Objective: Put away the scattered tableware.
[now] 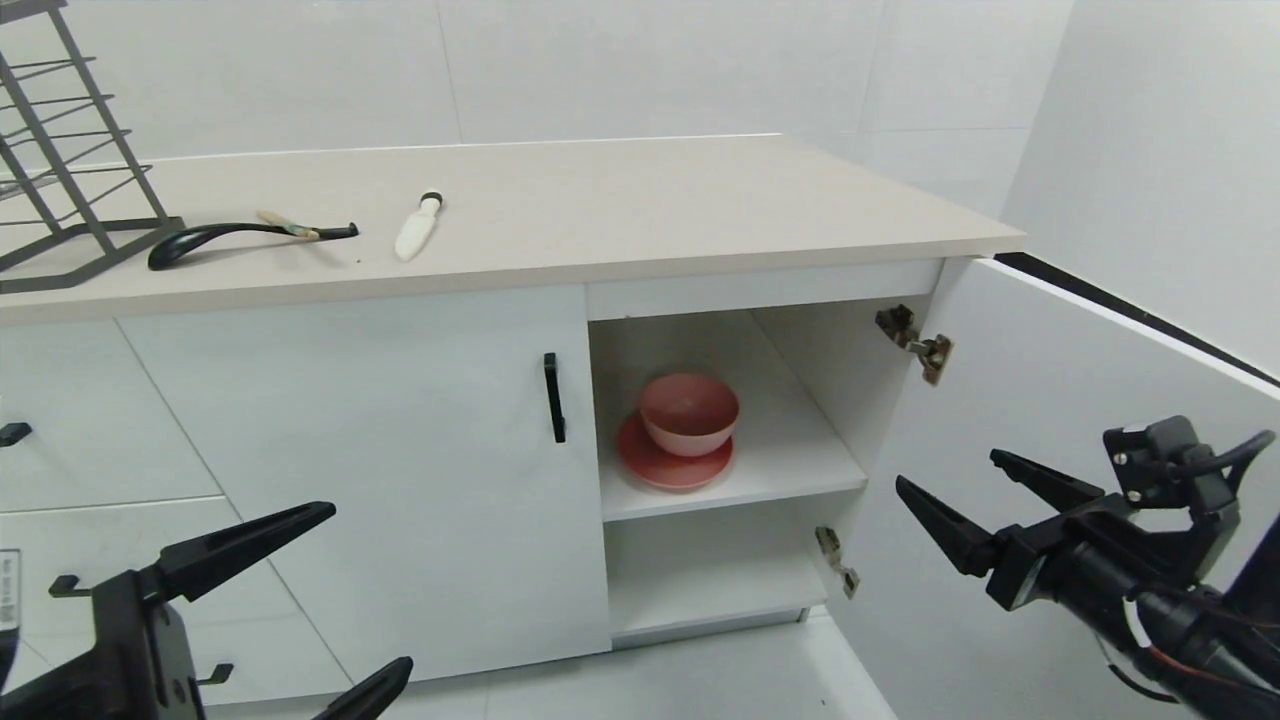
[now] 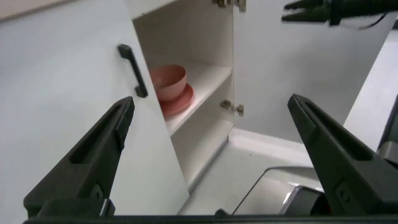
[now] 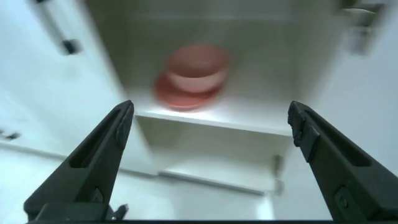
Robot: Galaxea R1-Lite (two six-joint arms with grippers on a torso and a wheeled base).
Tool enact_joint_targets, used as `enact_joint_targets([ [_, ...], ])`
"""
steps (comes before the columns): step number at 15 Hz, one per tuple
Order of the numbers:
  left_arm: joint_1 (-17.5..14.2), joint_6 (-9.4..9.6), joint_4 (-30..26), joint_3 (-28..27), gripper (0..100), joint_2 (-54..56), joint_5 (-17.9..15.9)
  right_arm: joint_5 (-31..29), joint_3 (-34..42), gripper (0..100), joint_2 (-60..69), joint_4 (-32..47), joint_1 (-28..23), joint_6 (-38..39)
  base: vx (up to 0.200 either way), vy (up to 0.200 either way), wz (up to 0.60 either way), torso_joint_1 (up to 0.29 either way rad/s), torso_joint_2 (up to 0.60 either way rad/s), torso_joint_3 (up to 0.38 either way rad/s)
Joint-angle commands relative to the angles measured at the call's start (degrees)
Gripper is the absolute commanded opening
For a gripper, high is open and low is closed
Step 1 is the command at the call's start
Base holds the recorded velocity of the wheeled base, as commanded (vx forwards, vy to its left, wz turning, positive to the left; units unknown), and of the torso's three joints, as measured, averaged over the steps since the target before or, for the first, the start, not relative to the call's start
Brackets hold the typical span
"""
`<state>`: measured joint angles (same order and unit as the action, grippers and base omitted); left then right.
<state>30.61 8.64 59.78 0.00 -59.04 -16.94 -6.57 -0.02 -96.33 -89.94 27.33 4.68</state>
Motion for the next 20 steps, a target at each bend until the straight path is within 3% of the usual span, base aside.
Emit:
enact_joint_targets([
  [1, 0.06, -0.12, 0.16, 0.00, 100, 0.06, -0.02, -1.25, 0.02, 100, 2.29, -0.06, 0.35, 0.06, 0.000, 0.000, 0.00, 0.000, 0.00, 0.000],
  [7, 0.68, -0.38, 0.07, 0.00, 100, 2.44, -0.46, -1.25, 0.02, 100, 1.85, -0.06, 3.52, 0.06, -0.167, 0.000, 0.00, 0.005, 0.00, 0.000],
  [14, 0.59, -0.21, -0.19, 0.00, 100, 2.35, -0.46, -1.34, 0.02, 100, 2.11, -0.06, 3.43, -0.02, -0.200, 0.000, 0.00, 0.000, 0.00, 0.004],
  [17, 0.59, -0.21, -0.28, 0.00, 100, 2.26, -0.46, -4.33, 0.02, 100, 2.29, -0.06, 3.52, 0.06, -0.200, 0.000, 0.00, 0.006, 0.00, 0.001],
  [20, 0.24, -0.29, -0.81, 0.00, 100, 1.91, -0.46, -4.59, 0.02, 100, 2.37, -0.06, 3.52, -0.02, 0.000, -0.200, 0.00, 0.004, 0.00, 0.005],
])
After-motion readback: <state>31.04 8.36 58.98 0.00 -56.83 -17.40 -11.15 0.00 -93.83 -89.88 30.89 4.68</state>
